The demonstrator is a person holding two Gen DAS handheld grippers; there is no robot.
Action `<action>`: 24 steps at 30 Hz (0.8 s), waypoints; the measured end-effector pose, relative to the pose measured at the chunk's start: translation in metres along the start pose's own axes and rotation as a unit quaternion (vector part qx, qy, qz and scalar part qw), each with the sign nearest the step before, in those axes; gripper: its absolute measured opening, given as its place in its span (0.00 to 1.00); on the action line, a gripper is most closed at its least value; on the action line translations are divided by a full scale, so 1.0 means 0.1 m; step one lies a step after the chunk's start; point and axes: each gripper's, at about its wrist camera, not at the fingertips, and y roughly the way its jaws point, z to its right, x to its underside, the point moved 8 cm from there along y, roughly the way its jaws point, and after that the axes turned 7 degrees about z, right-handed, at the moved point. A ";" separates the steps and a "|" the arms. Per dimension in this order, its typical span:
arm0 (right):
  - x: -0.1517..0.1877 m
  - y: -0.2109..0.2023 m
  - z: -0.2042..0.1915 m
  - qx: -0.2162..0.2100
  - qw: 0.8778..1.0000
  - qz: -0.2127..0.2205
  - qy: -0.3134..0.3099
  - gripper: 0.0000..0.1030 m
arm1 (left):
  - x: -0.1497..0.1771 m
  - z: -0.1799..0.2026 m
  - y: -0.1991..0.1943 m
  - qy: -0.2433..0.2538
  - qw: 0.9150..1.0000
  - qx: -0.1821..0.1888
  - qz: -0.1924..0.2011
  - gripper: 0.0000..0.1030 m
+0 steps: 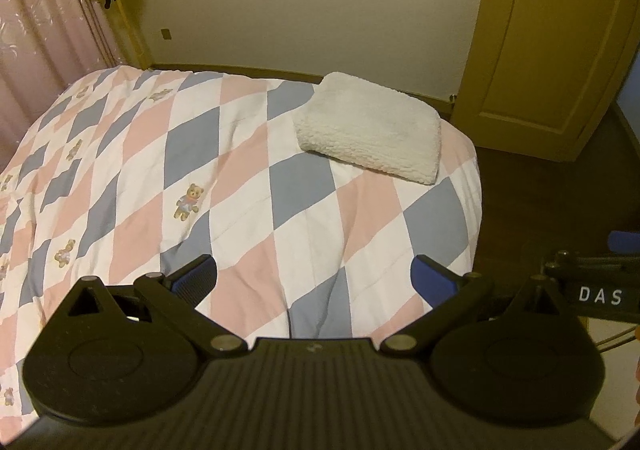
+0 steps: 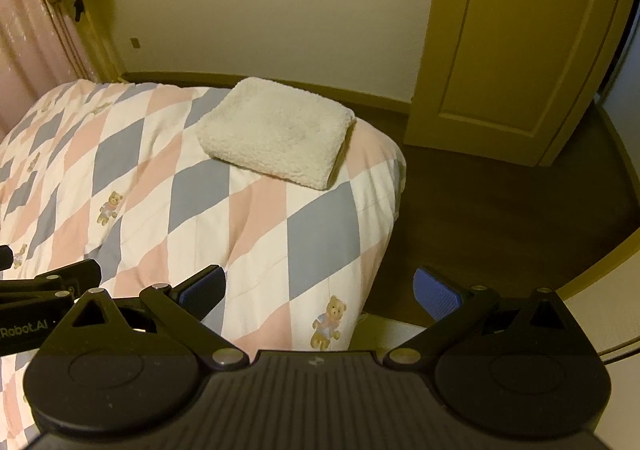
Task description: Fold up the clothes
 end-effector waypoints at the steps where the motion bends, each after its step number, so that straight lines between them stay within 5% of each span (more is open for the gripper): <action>1: -0.01 0.03 0.00 -0.002 1.000 -0.002 -0.001 1.00 | -0.01 0.01 0.03 -0.001 1.000 -0.002 -0.002 0.99; 24: -0.38 0.80 0.24 -0.013 0.999 -0.043 -0.016 1.00 | -0.38 0.26 0.75 -0.003 0.999 -0.018 -0.037 0.99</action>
